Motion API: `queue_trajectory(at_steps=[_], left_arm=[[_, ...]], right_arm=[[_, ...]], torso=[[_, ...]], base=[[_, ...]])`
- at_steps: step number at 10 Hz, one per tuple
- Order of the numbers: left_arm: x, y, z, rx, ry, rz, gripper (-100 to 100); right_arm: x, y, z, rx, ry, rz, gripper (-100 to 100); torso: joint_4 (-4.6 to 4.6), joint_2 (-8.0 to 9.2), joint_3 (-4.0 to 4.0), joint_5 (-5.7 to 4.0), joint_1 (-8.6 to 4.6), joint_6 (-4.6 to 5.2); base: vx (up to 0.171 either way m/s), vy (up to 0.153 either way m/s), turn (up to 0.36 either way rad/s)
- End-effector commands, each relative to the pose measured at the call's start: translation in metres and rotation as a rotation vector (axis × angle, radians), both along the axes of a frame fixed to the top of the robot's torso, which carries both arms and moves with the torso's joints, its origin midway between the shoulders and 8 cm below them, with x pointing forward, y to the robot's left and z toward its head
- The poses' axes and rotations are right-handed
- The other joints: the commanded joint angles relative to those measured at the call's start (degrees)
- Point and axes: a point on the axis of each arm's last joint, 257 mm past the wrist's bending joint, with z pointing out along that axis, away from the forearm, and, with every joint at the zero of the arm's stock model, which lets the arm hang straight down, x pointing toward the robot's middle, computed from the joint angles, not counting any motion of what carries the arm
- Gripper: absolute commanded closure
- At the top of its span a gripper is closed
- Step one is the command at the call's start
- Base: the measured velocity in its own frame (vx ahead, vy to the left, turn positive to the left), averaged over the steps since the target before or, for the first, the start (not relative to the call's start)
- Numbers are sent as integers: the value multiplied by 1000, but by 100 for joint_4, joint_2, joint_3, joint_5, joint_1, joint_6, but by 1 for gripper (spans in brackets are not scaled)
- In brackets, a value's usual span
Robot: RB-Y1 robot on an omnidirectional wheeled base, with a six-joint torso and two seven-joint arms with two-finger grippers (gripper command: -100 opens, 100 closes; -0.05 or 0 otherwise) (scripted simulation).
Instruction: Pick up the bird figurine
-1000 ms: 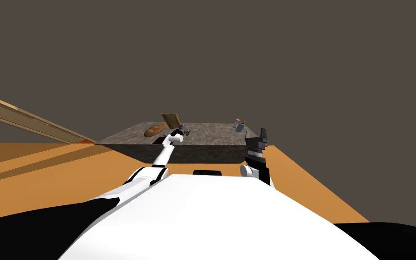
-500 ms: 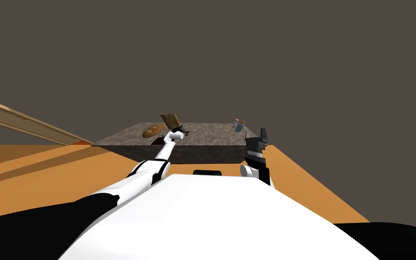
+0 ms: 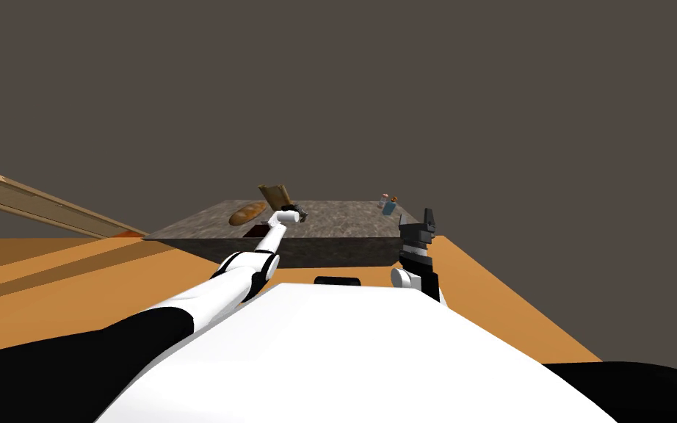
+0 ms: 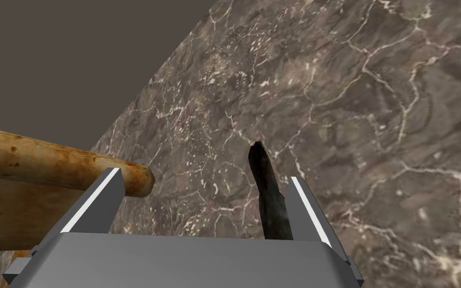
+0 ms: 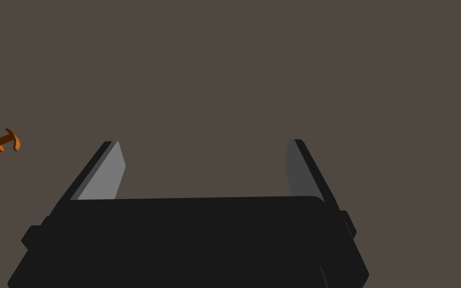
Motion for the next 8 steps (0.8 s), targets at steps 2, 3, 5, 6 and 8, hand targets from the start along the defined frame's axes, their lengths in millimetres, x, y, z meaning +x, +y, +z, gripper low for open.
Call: queue_trajectory(at_steps=[2,3,5,6,8], left_arm=[[2,3,-8,-77,73,52,-100],[-3,5,-20,-83,115,63,-100],[-6,6,-30,-134,182,106,-100],[-7,7,-31,-134,184,106,-100],[-11,7,-39,-183,247,148,-100]], right_arm=[[0,0,0,0,0,0,0],[0,0,0,0,0,0,0],[0,0,0,0,0,0,0],[0,0,0,0,0,0,0],[0,0,0,0,0,0,0]], torso=[[-1,0,-1,1,2,-1],[-1,-4,-2,0,2,0],[-2,-7,-4,1,3,0],[-3,-5,-4,1,2,-1],[-1,-1,-1,1,4,-1]], base=[[27,8,-14],[31,10,-11],[35,9,-9],[11,4,0],[27,14,-6]])
